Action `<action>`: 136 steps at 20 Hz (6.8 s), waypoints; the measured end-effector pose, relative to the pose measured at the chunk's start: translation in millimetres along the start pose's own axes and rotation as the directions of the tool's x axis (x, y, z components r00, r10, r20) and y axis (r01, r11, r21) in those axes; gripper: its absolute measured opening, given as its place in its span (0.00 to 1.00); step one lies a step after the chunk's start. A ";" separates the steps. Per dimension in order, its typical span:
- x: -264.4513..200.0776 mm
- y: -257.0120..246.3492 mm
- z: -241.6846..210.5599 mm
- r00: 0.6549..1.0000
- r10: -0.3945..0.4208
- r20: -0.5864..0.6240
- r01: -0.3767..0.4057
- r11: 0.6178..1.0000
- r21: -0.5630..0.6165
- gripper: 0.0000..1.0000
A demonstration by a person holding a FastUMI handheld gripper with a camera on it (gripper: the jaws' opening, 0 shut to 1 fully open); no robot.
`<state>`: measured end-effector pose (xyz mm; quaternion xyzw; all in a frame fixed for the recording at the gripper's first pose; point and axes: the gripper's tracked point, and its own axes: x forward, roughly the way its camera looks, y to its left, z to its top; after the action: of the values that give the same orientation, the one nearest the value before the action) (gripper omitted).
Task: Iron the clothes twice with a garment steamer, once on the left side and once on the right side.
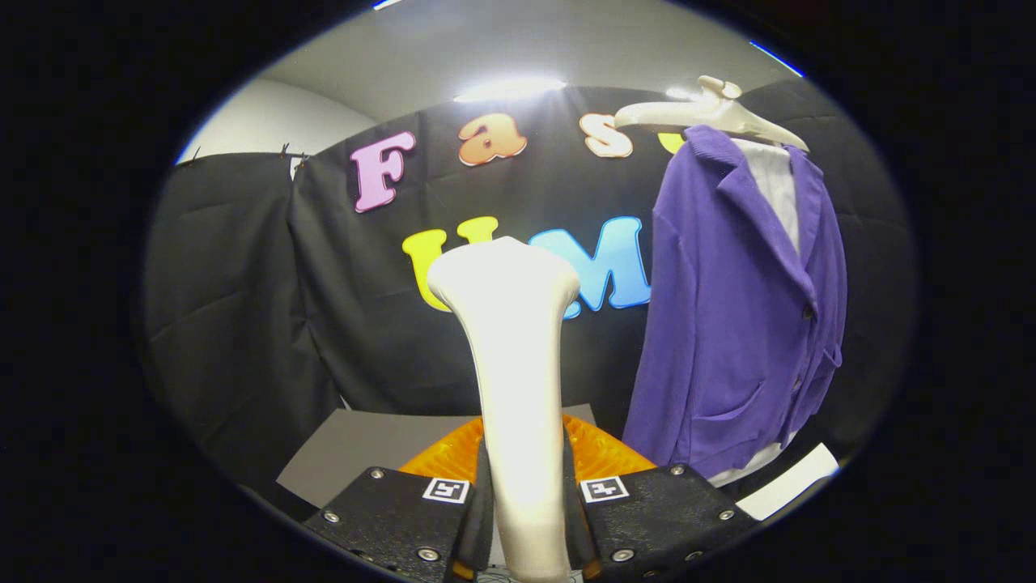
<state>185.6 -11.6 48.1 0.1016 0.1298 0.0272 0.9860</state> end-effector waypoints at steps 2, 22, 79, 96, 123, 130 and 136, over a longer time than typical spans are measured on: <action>-11.6 -17.8 14.9 0.999 -0.021 0.039 0.020 1.000 0.011 0.36; -44.0 -202.9 109.9 0.900 -0.343 0.269 0.309 0.937 0.162 0.35; 5.3 -295.6 -256.2 0.851 -0.408 -0.331 0.387 0.913 -0.130 0.36; -104.4 -331.4 -154.7 0.875 -0.474 -0.100 0.464 0.879 -0.104 0.36; -70.9 -375.7 118.6 0.764 -0.533 0.365 0.568 0.823 0.013 0.35; -22.6 -389.3 121.6 0.726 -0.588 0.358 0.640 0.768 -0.036 0.35; -0.9 -406.4 74.7 0.724 -0.631 0.279 0.680 0.721 -0.136 0.35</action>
<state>215.4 -423.5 34.6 -0.0630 0.0472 -0.3214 0.9437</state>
